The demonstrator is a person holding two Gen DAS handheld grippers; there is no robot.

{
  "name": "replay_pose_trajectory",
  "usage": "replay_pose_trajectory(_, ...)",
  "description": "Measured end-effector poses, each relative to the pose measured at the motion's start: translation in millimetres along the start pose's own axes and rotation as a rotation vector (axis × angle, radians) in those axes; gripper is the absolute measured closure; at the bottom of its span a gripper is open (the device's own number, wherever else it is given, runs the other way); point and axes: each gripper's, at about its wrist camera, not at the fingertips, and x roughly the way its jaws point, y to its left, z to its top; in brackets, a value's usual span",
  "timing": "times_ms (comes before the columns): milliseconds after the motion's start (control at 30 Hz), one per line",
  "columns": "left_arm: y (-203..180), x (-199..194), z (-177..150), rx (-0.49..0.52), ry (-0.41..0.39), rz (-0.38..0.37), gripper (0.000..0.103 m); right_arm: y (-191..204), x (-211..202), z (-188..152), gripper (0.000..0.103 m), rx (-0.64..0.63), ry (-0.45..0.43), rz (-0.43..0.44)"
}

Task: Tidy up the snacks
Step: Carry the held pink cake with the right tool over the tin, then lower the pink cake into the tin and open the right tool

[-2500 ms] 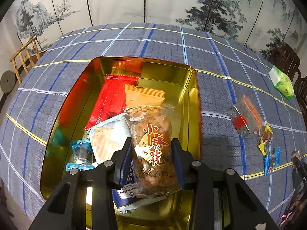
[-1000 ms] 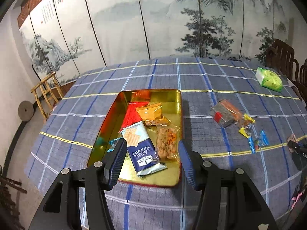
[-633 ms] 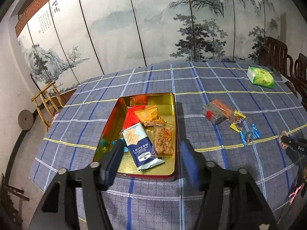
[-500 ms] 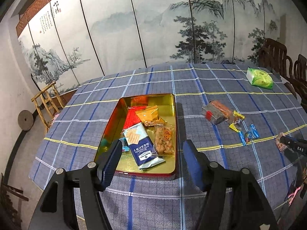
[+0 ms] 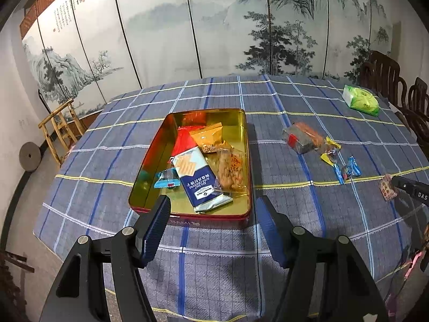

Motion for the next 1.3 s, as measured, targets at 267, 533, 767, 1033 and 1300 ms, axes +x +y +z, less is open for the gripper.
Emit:
replay_pose_trajectory(267, -4.7, 1.8, -3.7, 0.014, 0.013, -0.015, 0.038, 5.3, 25.3, -3.7, 0.05, -0.1, 0.073, -0.12)
replay_pose_trajectory(533, -5.6, 3.0, -9.4, 0.018, 0.021, -0.015, 0.038, 21.5, 24.6, -4.4, 0.078, -0.165, 0.089, -0.059)
replay_pose_trajectory(767, 13.3, 5.0, -21.2, -0.018, 0.047, -0.018, 0.037, 69.5, 3.8, 26.3, 0.078, -0.157, 0.017, 0.094)
replay_pose_trajectory(1033, 43.6, 12.5, -25.7, -0.048, 0.083, 0.003, 0.028, 165.2, 29.9, 70.0, 0.078, -0.224, 0.019, 0.254)
replay_pose_trajectory(1300, 69.6, 14.5, -23.3, -0.068, 0.069, 0.032, 0.025, 245.7, 75.3, 91.8, 0.078, -0.289, 0.06, 0.323)
